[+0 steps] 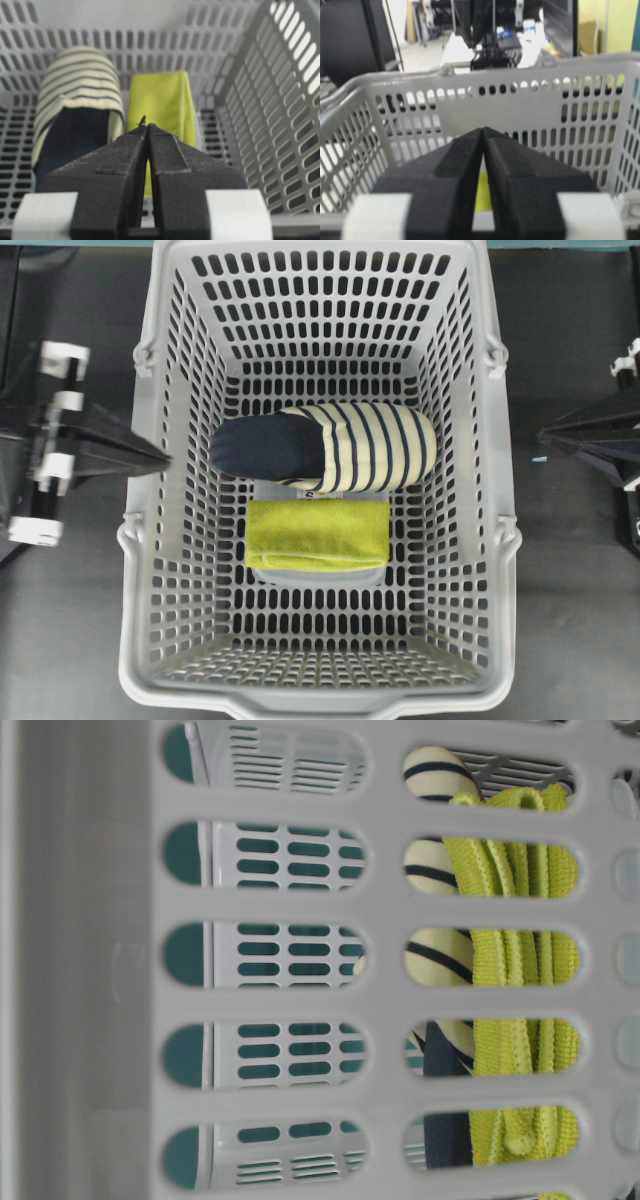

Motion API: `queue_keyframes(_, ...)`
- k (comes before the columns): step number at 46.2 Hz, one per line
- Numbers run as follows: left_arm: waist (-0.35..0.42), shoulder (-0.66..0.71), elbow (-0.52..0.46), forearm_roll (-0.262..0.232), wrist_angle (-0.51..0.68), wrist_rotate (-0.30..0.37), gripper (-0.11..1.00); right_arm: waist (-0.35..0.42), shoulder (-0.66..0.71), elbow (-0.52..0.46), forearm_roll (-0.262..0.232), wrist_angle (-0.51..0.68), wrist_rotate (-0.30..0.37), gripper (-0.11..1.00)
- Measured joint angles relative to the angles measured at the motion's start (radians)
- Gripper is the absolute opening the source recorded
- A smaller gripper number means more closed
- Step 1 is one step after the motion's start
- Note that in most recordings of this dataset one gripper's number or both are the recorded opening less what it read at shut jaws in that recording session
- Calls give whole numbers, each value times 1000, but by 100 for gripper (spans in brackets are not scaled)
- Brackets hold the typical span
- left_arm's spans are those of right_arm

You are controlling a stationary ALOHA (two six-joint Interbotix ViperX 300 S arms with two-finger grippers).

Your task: Pick up the yellow cloth from the shopping basket with the left arm.

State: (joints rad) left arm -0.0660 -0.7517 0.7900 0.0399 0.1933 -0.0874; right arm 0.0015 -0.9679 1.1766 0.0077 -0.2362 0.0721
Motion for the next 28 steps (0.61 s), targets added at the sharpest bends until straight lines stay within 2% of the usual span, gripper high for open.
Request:
queue_keyframes(2,-5,41,-35,0,37,0,0,0,2,0,0,15,0,17)
queue_keyframes(11,-20,219,-199,0,201,-11,1,0,2,-2,0,60,0,69)
queue_keyframes(13,-20,264,-238,0,236,-17,1,0,2,-3,0,63,0,76)
queue_keyframes(15,-21,302,-268,0,265,-17,4,0,2,-3,0,66,0,78)
queue_keyframes(19,-23,382,-333,-2,321,-15,23,0,2,-3,0,69,-2,76)
queue_keyframes(26,-25,526,-445,0,420,-14,69,0,2,-3,-2,69,0,76)
queue_keyframes(28,-28,561,-465,0,445,-11,78,0,0,-3,0,69,0,76)
